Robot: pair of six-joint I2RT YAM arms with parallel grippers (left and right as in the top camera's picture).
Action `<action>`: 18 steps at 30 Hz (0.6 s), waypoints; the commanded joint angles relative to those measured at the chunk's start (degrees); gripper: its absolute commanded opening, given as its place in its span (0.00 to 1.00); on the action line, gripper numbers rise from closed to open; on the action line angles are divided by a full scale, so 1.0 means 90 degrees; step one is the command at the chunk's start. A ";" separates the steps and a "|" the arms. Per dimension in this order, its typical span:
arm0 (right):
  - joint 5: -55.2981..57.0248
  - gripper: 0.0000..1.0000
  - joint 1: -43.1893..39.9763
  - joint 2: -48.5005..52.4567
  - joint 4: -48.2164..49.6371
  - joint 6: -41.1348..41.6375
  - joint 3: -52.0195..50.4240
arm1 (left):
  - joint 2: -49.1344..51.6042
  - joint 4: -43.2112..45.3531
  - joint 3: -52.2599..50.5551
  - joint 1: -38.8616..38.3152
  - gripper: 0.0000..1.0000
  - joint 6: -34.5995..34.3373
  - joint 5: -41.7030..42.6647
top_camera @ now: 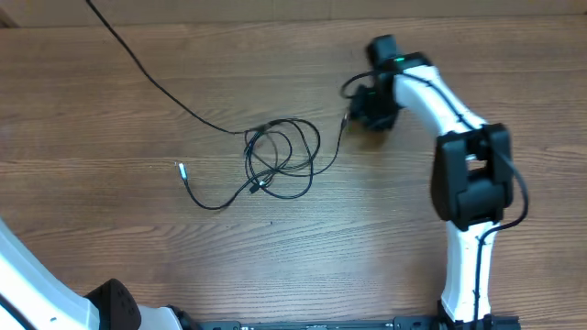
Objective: Untangle cables
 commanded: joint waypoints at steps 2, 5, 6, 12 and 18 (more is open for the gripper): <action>-0.0172 0.38 -0.0665 -0.0100 -0.0158 -0.0590 0.0019 | -0.0017 -0.0029 0.0051 0.0238 0.04 0.0192 -0.0083; -0.0248 0.38 -0.0920 -0.0100 -0.0250 -0.0610 0.0019 | -0.0017 -0.0032 0.0051 0.0386 0.04 0.0333 -0.0085; -0.0250 0.38 -0.0974 -0.0100 -0.0277 -0.0639 0.0019 | -0.0017 -0.0056 0.0051 0.0459 0.04 0.0435 -0.0085; -0.0505 0.58 -0.1047 -0.0100 -0.0491 -0.1134 0.0019 | -0.0017 -0.2042 0.0049 0.0804 0.04 0.2144 -0.0758; -0.0505 0.72 -0.0906 -0.0100 -0.0794 -0.1248 0.0019 | 0.0175 -0.5644 0.0041 0.0520 0.04 0.3373 -0.4311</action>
